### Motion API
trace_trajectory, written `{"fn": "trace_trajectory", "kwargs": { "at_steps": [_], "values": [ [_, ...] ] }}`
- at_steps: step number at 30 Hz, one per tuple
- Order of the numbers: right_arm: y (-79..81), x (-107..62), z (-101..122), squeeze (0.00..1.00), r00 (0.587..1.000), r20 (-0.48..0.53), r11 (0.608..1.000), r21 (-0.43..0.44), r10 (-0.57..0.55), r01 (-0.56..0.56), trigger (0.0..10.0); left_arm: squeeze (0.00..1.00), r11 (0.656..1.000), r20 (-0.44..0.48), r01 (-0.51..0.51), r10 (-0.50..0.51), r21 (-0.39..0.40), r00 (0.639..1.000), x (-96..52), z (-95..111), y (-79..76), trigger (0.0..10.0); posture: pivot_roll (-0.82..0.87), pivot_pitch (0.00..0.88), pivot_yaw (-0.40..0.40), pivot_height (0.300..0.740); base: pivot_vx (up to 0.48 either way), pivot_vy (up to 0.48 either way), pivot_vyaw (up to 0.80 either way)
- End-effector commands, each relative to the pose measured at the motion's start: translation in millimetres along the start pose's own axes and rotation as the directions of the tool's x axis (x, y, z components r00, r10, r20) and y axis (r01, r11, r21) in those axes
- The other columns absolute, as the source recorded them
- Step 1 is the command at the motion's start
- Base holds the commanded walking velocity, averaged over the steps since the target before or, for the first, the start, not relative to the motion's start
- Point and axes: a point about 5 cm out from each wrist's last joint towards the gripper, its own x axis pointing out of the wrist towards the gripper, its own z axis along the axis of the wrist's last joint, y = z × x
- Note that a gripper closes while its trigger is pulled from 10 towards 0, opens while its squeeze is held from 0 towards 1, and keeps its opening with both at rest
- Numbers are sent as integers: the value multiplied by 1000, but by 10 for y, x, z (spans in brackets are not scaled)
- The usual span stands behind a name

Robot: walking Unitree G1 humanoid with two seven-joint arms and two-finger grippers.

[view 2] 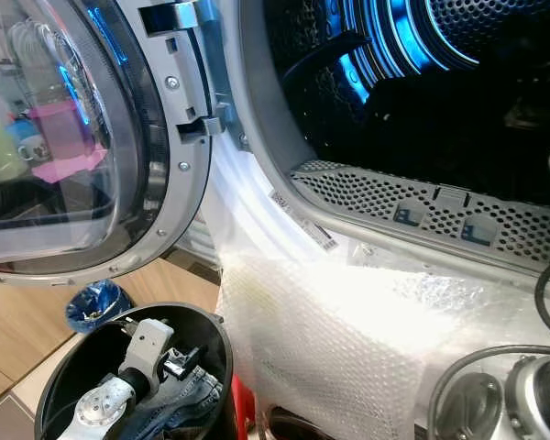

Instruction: Clothes washing

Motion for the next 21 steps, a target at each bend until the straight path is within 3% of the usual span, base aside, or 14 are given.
{"fn": "trace_trajectory", "kwargs": {
  "at_steps": [1, 5, 8, 11, 14, 15, 16, 17, 18, 21],
  "values": [
    [65, -52, 15, 0, 997, 35, 998, 2, 63, -64, 10000, 0, 1000, -15, -8, 8, 1, 1000, -21, -22, 37, 10000, -13, 24, 120, 740, 0, 0, 0],
    [160, -95, 11, 0, 986, 64, 987, 19, 156, -157, 10000, 0, 1000, -16, -11, 11, 0, 1000, -20, -23, 38, 10000, -14, 26, 120, 740, 0, 0, 0],
    [373, -179, 23, 0, 937, 146, 942, 62, 318, -330, 10000, 0, 1000, -18, -10, 10, 0, 1000, -18, -24, 39, 10000, -16, 26, 121, 740, 0, 0, 0],
    [450, -241, 8, 0, 908, 184, 916, 79, 375, -394, 10000, 0, 1000, -18, -8, 8, 0, 1000, -16, -24, 38, 10000, -16, 26, 121, 740, 0, 0, 0],
    [587, -387, -87, 0, 836, 193, 839, 90, 515, -537, 10000, 0, 1000, -18, -6, 6, 0, 1000, -8, -18, 37, 10000, -21, 23, 124, 740, 0, 0, 0],
    [654, -474, -136, 0, 789, 192, 789, 96, 583, -606, 10000, 0, 1000, -18, -6, 6, 0, 1000, -4, -15, 37, 10000, -21, 23, 124, 740, 0, 0, 0],
    [665, -489, -144, 0, 781, 192, 781, 98, 594, -617, 10000, 0, 1000, -18, -6, 6, 0, 1000, -3, -15, 37, 10000, -21, 23, 124, 740, 0, 0, 0],
    [693, -548, -208, 0, 756, 157, 752, 98, 635, -652, 10000, 0, 1000, -18, -6, 6, 0, 1000, -1, -13, 38, 10000, -20, 21, 124, 740, 0, 0, 0],
    [693, -548, -208, 0, 756, 157, 752, 98, 635, -652, 10000, 0, 1000, -18, -6, 6, 0, 1000, -1, -13, 38, 10000, -20, 21, 124, 740, 0, 0, 0],
    [790, -707, -482, 0, 652, 26, 639, 171, 758, -750, 10000, 0, 1000, -18, -4, 4, 1, 1000, 4, -10, 40, 10000, -25, 21, 128, 740, 0, 0, 0]
  ]
}}
